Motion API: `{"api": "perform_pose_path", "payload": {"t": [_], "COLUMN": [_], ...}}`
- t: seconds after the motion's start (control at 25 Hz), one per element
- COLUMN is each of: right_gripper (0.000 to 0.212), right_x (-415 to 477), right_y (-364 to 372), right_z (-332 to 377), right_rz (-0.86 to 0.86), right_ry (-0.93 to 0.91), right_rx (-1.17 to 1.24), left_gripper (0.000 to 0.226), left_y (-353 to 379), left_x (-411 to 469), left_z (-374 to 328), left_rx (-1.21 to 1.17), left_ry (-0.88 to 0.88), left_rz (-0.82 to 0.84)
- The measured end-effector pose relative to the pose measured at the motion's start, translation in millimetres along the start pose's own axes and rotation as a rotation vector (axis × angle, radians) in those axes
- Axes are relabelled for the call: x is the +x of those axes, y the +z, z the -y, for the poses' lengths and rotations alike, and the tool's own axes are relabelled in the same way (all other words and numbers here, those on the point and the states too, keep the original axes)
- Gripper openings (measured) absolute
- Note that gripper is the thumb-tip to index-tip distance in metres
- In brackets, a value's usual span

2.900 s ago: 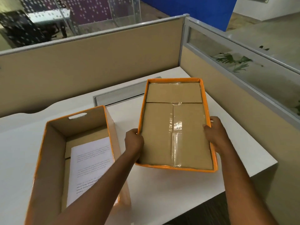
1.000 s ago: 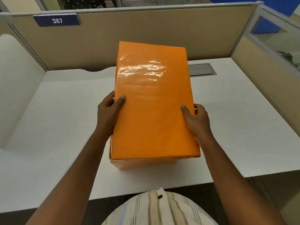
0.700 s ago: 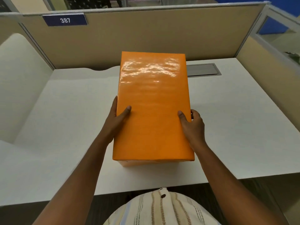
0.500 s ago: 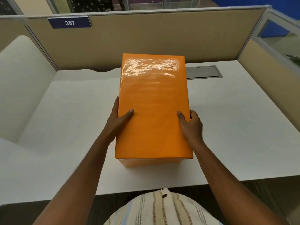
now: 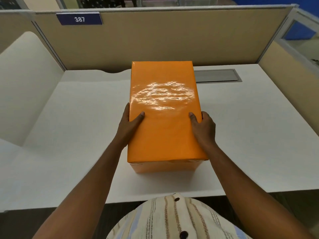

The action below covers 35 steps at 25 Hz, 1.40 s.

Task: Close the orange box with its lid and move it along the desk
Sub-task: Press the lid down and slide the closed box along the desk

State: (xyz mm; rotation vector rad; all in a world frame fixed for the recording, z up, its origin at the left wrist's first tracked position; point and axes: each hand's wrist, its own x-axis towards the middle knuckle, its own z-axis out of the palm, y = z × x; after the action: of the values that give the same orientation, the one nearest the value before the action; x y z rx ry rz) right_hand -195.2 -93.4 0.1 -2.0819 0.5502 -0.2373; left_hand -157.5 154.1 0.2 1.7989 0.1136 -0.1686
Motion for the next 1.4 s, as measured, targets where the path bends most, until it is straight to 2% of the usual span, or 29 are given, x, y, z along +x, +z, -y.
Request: {"api": "perform_pose_path", "payload": {"t": [0.24, 0.48, 0.76, 0.96, 1.04, 1.12, 1.24, 1.4], "right_gripper": [0.047, 0.055, 0.059, 0.072, 0.072, 0.073, 0.069, 0.064], "right_x": [0.9, 3.2, 8.6, 20.9, 31.5, 45.9, 80.1, 128.3], "right_y": [8.5, 15.7, 22.2, 23.4, 17.8, 13.3, 17.9, 37.8], "right_z": [-7.6, -13.1, -21.0, -18.0, -16.2, -12.3, 4.3, 29.0], "right_rz": [-0.029, -0.055, -0.048, 0.124, 0.190, 0.197, 0.178, 0.224], "right_ry": [0.006, 0.007, -0.001, 0.116, 0.145, 0.139, 0.018, -0.136], "right_rx": [-0.069, -0.135, -0.241, -0.301, -0.363, -0.468, -0.487, -0.476], "left_gripper": [0.060, 0.057, 0.080, 0.100, 0.096, 0.082, 0.066, 0.067], "left_y": [3.4, 5.2, 6.5, 5.1, 0.2, -2.3, 1.8, 7.6], "left_x": [-1.5, 2.5, 13.0, 20.3, 30.5, 45.9, 71.9, 110.5], "left_z": [10.4, 15.2, 19.4, 17.6, 12.9, 4.2, -12.2, -19.9], "left_rx": [0.059, 0.079, 0.144, 0.306, 0.318, 0.304, 0.311, 0.382], "left_ry": [0.012, 0.028, 0.019, 0.006, 0.010, 0.049, 0.099, 0.061], "left_rz": [-0.030, -0.013, -0.023, -0.035, -0.071, -0.098, -0.098, -0.036]}}
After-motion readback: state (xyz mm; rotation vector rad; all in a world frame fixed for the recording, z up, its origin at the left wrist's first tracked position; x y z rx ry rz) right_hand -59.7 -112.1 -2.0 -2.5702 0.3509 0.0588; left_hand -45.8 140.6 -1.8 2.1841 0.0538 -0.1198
